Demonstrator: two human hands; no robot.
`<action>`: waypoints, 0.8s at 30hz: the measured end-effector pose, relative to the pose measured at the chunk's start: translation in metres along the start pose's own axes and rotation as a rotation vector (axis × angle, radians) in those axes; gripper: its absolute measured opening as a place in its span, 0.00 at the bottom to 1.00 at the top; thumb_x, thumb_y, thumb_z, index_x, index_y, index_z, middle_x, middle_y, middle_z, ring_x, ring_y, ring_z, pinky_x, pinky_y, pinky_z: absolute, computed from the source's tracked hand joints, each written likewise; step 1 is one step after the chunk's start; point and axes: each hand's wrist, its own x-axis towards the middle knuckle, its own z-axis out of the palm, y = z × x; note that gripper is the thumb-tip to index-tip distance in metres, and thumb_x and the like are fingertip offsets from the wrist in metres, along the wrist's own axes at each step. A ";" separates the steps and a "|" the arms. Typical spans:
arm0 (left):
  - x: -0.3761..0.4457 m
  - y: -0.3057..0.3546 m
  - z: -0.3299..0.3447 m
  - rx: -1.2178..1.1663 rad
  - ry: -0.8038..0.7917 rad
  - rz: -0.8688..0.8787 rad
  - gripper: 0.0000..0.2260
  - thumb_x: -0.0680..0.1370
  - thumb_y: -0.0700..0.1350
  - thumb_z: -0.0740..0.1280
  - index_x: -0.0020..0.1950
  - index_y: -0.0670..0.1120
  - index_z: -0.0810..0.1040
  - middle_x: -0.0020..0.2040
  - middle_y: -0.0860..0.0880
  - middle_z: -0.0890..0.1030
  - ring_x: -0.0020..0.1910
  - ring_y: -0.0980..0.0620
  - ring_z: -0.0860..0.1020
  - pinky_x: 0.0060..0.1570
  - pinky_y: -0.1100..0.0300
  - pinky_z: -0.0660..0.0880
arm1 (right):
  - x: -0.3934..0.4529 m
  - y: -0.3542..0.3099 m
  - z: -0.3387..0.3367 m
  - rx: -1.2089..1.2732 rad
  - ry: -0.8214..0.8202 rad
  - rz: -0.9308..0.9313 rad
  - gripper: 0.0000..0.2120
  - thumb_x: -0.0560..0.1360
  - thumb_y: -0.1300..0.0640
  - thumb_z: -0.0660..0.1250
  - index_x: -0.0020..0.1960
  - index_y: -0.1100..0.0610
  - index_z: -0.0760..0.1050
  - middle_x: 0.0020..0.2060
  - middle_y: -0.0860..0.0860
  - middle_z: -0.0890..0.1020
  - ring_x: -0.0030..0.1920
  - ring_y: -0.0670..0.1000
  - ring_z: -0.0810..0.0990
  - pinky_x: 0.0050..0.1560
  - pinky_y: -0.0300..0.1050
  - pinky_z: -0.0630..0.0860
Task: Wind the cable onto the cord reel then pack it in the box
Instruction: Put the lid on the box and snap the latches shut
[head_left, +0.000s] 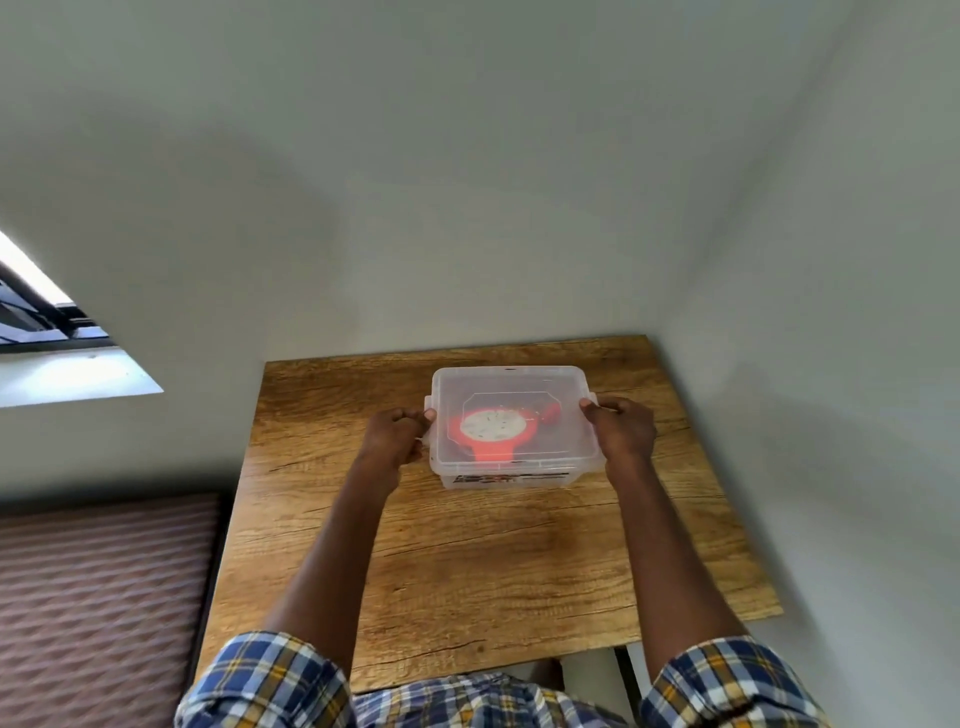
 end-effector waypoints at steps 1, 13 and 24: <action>0.001 0.001 -0.001 -0.002 0.000 -0.005 0.06 0.80 0.42 0.75 0.45 0.43 0.82 0.39 0.45 0.84 0.35 0.49 0.77 0.41 0.52 0.79 | 0.002 0.002 0.001 0.024 -0.009 0.016 0.16 0.71 0.51 0.79 0.57 0.56 0.85 0.51 0.53 0.87 0.47 0.54 0.84 0.54 0.56 0.83; -0.006 0.009 0.004 0.197 -0.037 0.061 0.06 0.85 0.44 0.68 0.56 0.41 0.81 0.50 0.40 0.86 0.41 0.46 0.84 0.37 0.52 0.82 | 0.000 0.020 0.012 0.213 -0.032 -0.008 0.11 0.76 0.53 0.75 0.56 0.54 0.84 0.48 0.50 0.86 0.48 0.53 0.85 0.51 0.53 0.84; -0.026 -0.033 0.014 0.368 0.022 0.390 0.15 0.87 0.55 0.59 0.61 0.45 0.77 0.47 0.47 0.84 0.40 0.47 0.85 0.30 0.59 0.78 | -0.016 0.044 0.032 -0.116 0.178 -0.217 0.24 0.84 0.41 0.57 0.56 0.57 0.82 0.48 0.52 0.85 0.46 0.53 0.83 0.45 0.49 0.81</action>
